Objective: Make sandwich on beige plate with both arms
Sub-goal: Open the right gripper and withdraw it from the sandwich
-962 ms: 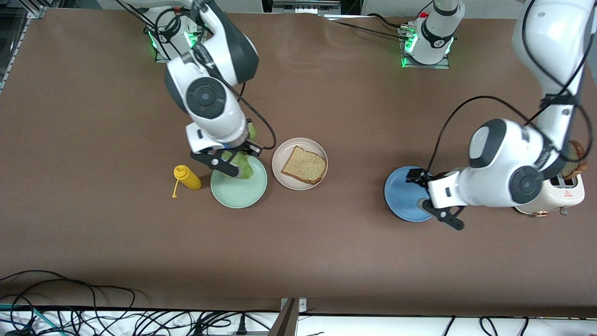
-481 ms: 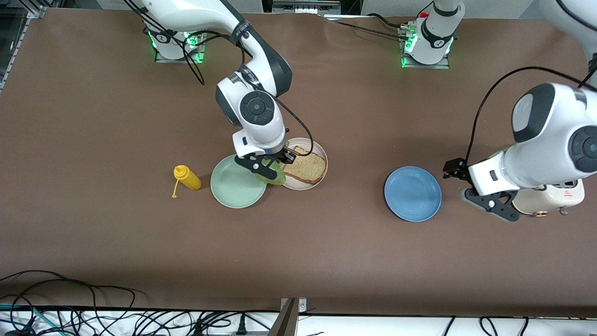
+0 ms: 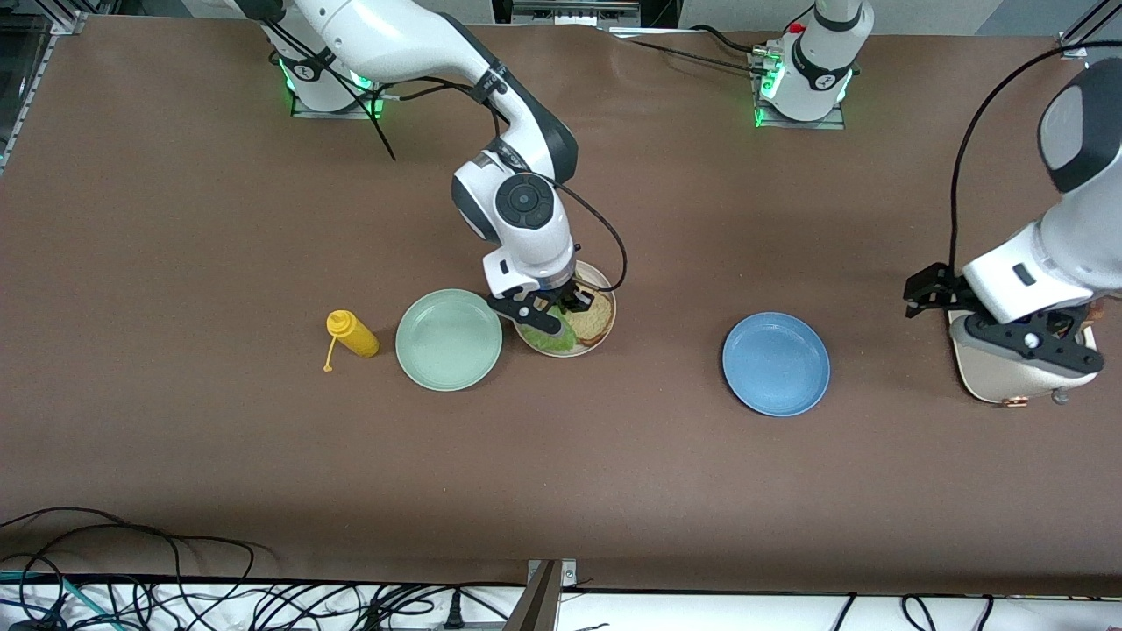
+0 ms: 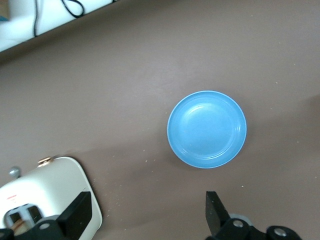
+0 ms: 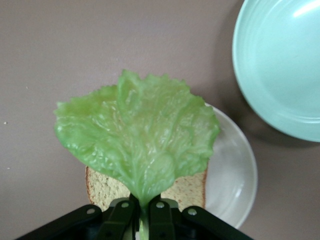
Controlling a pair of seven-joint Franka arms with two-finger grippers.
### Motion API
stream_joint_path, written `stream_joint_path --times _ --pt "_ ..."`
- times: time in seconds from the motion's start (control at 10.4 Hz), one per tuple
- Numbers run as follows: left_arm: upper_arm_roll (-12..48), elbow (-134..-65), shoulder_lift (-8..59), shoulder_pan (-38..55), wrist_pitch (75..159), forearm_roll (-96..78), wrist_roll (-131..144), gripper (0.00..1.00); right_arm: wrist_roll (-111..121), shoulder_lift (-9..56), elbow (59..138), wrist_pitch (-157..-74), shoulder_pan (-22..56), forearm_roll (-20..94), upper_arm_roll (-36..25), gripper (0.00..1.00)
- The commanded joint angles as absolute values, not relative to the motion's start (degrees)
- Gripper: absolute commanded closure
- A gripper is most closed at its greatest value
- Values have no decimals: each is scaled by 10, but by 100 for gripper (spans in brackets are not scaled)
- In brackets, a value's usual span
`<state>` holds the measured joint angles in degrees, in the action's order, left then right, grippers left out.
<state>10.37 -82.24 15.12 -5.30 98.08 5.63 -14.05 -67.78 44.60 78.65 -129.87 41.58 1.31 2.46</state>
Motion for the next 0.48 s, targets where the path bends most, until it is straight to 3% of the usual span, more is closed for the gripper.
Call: stream_joint_path --times 0.0,0.19,0.38 --pt "13 -868 93 9 994 10 -142 0 -688 462 780 -1320 421 12 22 100" --pt "-3 -895 72 20 995 10 -143 0 -690 472 777 -1323 426 12 22 94" --pt "-4 -912 51 25 996 10 -142 0 -686 472 773 -1323 426 13 22 51"
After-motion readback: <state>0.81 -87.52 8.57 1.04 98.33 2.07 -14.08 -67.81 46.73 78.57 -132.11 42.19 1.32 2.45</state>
